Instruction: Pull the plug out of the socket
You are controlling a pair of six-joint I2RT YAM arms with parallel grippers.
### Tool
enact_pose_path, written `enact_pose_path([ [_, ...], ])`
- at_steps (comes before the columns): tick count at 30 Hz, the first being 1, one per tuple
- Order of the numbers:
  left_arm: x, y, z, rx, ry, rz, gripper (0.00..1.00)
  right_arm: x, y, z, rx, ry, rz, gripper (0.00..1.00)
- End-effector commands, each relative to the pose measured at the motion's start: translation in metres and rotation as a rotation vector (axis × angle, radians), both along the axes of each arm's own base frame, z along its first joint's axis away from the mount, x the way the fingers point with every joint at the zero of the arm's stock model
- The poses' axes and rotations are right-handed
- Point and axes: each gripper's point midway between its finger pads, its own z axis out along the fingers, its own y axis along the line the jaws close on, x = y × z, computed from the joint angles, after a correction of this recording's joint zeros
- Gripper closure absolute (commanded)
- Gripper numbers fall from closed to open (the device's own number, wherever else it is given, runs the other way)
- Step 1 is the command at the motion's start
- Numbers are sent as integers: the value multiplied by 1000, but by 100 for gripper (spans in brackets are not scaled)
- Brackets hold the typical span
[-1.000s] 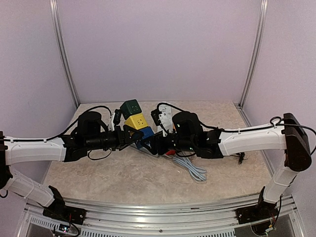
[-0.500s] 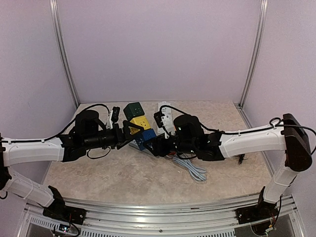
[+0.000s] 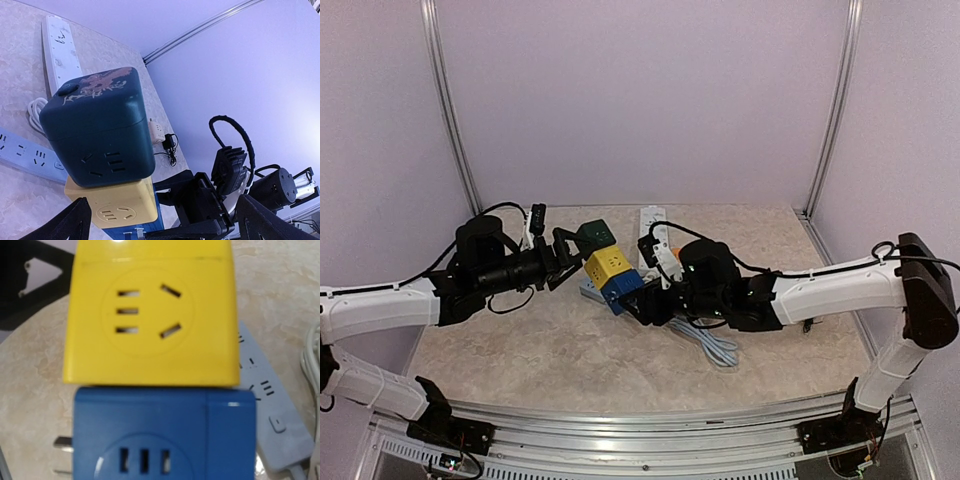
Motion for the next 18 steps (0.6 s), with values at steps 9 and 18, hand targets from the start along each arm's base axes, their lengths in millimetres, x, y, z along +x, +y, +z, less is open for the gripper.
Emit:
enact_pose_path([
  [9,5,9,-28,37,118,52,1,-2,-1,68,164,-139,-10,100],
  [18,11,-5,-31,26,138,11,1,-15,7,80,187,-176,45,100],
])
